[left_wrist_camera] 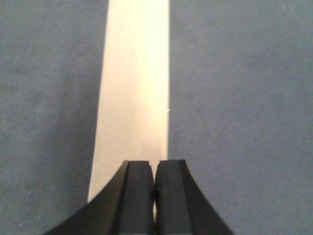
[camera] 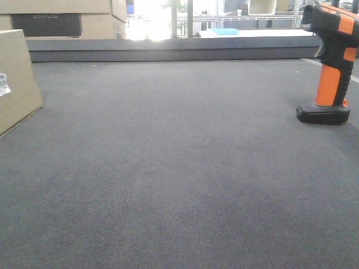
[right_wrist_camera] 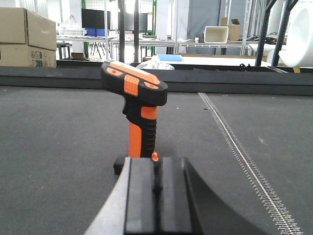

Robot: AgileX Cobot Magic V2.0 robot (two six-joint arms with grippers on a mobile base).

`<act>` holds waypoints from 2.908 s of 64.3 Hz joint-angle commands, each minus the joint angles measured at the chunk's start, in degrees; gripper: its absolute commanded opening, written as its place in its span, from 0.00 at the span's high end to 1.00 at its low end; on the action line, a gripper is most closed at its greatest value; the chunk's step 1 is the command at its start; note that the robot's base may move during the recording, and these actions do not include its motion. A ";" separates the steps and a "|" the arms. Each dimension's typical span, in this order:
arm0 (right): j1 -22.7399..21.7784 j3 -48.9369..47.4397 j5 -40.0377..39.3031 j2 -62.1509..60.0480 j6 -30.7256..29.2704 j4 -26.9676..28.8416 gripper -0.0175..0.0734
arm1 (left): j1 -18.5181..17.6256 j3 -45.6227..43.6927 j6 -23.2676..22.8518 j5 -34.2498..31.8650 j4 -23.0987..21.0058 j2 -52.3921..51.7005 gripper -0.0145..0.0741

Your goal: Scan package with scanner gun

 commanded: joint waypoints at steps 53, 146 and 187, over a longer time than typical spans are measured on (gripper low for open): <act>-0.15 0.00 -0.91 -0.16 -0.50 0.10 0.99 | 0.25 -0.35 0.05 2.79 3.86 12.01 0.22; -0.15 0.00 -0.91 -0.16 -0.50 0.10 0.99 | -33.80 -4.61 -36.34 -11.35 -3.88 13.09 0.96; -0.15 -15.06 3.32 6.24 -0.50 -2.23 0.99 | -31.90 -3.55 -33.09 -8.17 -3.64 13.26 0.96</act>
